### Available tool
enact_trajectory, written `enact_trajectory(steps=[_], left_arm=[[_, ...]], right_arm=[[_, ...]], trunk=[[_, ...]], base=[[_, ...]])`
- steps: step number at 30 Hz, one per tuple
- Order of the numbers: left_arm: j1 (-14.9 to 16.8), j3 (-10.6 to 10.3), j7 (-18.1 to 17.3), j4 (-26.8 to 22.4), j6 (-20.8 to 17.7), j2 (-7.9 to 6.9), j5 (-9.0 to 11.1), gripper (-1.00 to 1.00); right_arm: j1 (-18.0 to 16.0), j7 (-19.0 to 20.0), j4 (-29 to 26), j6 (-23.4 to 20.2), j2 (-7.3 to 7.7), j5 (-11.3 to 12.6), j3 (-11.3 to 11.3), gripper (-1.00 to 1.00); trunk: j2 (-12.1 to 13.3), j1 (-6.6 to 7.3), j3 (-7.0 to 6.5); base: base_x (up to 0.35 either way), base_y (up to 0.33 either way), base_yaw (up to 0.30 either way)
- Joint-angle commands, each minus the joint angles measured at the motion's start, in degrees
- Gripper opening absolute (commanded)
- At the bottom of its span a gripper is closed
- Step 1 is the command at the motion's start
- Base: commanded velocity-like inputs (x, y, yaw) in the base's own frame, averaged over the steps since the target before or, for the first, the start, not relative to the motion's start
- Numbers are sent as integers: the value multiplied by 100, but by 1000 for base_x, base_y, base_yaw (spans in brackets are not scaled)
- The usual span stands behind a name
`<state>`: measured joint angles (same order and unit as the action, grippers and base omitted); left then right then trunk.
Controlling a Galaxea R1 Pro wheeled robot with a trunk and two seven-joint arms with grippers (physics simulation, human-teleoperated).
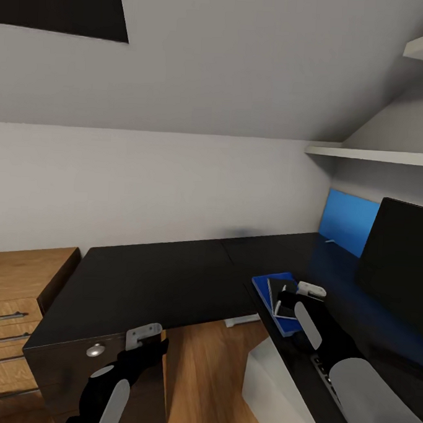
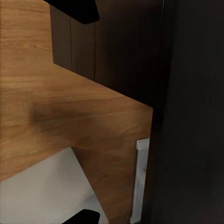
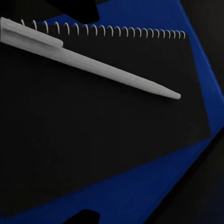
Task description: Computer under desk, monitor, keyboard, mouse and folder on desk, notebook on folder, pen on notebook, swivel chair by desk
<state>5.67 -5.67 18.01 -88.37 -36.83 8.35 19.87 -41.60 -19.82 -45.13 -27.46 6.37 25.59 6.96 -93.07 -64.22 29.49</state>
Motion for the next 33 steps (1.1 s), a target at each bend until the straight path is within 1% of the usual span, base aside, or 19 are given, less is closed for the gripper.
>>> enact_trajectory(steps=[1,3,7,8,9,10,12,14,17,20,23,24,25,33], left_arm=[[4,-5,53,-6,-16,0,61,100],[4,-5,53,-4,-15,0,61,100],[4,-5,53,-1,-11,0,61,100],[4,-5,53,1,-10,0,61,100],[4,-5,53,2,-9,0,61,100],[4,-5,53,3,-9,0,61,100],[4,-1,53,3,-10,0,61,100],[4,-1,53,3,-9,-2,56,100],[4,0,53,3,-9,-2,54,100],[4,1,53,14,-8,-6,51,100],[4,5,59,39,2,-13,40,100],[4,10,67,62,11,-22,27,100],[4,11,68,65,13,-23,25,100],[4,13,70,72,17,-26,18,100]], right_arm=[[-3,-57,-12,-13,8,62,34,100],[0,-62,-54,-49,10,67,34,100],[5,-75,-384,-256,6,74,33,100],[14,-84,-598,-370,3,77,33,100],[67,-95,-1117,-672,-3,96,35,100],[124,-97,-1343,-835,-12,104,38,100],[223,-102,-1635,-1041,-21,112,43,100],[293,-105,-1843,-1157,-30,117,53,100],[332,-107,-1954,-1217,-41,119,61,100],[356,-113,-2022,-1258,-119,108,63,100],[367,-172,-2054,-1295,-243,82,61,100],[391,-264,-2065,-1308,-322,73,84,100],[396,-276,-2066,-1309,-340,72,102,100],[413,-327,-2069,-1306,-412,65,406,100]], trunk=[[-4,0,7],[-4,0,7],[-4,0,7],[-4,0,7],[-4,0,7],[-4,0,7],[-4,0,7],[-4,0,7],[-4,0,7],[-4,0,7],[-4,0,7],[-4,0,7],[-4,0,7],[-4,0,7]], base=[[0,0,0],[0,0,0],[0,0,0],[0,0,0],[0,0,0],[0,0,0],[0,0,2],[0,0,54],[0,0,153],[0,0,226],[0,0,258],[0,0,273],[0,0,274],[0,0,276]])
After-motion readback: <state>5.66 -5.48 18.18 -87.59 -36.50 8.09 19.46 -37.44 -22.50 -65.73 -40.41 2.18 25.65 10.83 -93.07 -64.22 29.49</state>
